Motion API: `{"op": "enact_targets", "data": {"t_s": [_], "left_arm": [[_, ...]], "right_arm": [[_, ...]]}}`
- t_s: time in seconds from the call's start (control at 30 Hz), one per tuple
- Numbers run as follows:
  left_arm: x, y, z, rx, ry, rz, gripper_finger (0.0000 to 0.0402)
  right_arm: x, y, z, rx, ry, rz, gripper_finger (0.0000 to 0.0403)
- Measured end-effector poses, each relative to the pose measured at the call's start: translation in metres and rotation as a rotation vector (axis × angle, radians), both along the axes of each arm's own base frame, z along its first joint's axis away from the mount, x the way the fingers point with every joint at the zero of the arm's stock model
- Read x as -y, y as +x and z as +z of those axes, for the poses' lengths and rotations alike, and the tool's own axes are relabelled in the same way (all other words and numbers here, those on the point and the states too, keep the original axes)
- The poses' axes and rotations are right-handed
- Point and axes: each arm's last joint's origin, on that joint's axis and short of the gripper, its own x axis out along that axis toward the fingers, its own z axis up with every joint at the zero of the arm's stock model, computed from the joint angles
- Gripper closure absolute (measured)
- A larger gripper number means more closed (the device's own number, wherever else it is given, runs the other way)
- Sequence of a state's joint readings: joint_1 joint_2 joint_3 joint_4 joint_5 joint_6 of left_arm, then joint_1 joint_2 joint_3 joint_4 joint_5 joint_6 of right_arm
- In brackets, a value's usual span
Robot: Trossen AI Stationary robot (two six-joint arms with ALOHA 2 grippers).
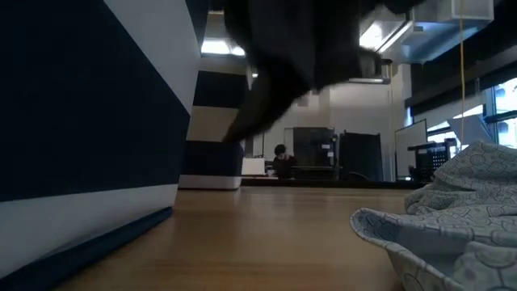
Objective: Sort clothes
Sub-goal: Put the gray shorts into the bottom blue laundry bin
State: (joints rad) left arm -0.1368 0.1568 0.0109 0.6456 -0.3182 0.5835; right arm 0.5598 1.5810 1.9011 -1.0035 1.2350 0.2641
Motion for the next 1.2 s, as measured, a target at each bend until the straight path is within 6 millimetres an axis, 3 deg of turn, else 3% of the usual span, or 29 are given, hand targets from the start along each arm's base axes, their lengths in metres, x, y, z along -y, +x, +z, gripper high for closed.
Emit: {"op": "enact_targets", "data": {"t_s": [0.3, 0.47, 0.77, 0.97, 1.2], "left_arm": [[0.0, -0.001, 0.003, 0.036, -0.032, -0.015, 0.0402], [0.0, -0.001, 0.003, 0.036, -0.033, -0.016, 0.0402], [0.0, -0.001, 0.002, 0.032, -0.023, -0.01, 0.0402], [0.0, -0.001, 0.002, 0.031, -0.025, -0.012, 0.0402], [0.0, -0.001, 0.002, 0.026, -0.025, -0.012, 0.0402]], "right_arm": [[-0.002, 0.014, 0.063, 0.203, -0.11, 0.17, 0.0398], [0.008, 0.02, 0.083, 0.348, -0.169, 0.304, 0.0398], [0.03, 0.04, 0.087, 0.517, -0.096, 0.597, 0.0398], [0.027, 0.064, 0.08, 0.616, -0.078, 0.75, 0.0398], [0.024, 0.069, 0.091, 0.668, -0.108, 0.781, 0.0397]]}}
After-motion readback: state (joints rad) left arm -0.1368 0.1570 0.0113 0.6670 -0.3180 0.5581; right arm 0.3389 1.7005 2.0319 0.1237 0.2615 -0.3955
